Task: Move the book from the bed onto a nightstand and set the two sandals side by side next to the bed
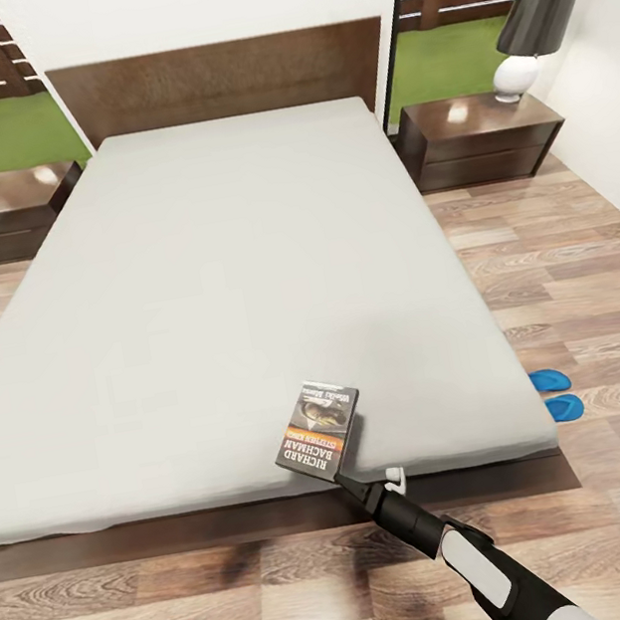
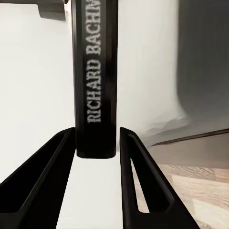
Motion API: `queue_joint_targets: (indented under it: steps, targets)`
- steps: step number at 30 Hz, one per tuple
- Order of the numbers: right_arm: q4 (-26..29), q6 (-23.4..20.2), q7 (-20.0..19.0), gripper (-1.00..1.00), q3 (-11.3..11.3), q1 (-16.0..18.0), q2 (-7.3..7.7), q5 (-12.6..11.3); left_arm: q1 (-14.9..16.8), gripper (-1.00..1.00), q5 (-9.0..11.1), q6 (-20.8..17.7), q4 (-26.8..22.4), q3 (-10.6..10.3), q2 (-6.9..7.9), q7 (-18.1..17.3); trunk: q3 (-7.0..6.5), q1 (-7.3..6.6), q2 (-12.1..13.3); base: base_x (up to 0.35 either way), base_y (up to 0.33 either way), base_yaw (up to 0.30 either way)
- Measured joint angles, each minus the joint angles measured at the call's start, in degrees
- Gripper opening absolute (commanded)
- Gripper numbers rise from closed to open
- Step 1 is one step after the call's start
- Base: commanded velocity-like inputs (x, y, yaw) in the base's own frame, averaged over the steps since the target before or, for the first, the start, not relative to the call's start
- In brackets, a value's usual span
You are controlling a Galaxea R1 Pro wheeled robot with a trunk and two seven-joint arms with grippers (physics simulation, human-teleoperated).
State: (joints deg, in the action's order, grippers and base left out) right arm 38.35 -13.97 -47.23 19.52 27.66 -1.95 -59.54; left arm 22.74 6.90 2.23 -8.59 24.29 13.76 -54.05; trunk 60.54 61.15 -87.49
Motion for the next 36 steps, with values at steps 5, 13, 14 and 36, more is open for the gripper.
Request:
queue_joint_targets:
  steps: [5, 13, 14, 36]
  targets:
    - [0.0, 0.0, 0.0, -1.00, 0.0, 0.0, 0.00, 0.0, 0.0, 1.00, 0.0, 0.0, 0.0, 0.0, 0.00, 0.0, -0.90, -1.10, 2.0, 0.000, 0.000, 0.000]
    - [0.5, -0.1, -0.1, -1.00, 0.0, 0.0, 0.00, 0.0, 0.0, 1.00, 0.0, 0.0, 0.0, 0.1, 0.00, 0.0, -2.33, -2.86, 5.2, 0.000, 0.000, 0.000]
    - [0.6, -0.2, -0.1, -1.00, -0.1, 0.0, 0.03, 0.1, 0.0, 1.00, 0.0, 0.0, 0.0, 0.1, 0.00, 0.0, -2.51, -3.08, 5.6, 0.000, 0.000, 0.000]
    - [8.0, -10.5, -18.5, -1.00, 0.1, 0.0, 34.54, 0.6, 0.1, 1.00, -0.2, -9.7, -14.2, -3.5, -1.62, -4.0, -6.47, -7.91, 14.4, 0.000, 0.000, 0.000]
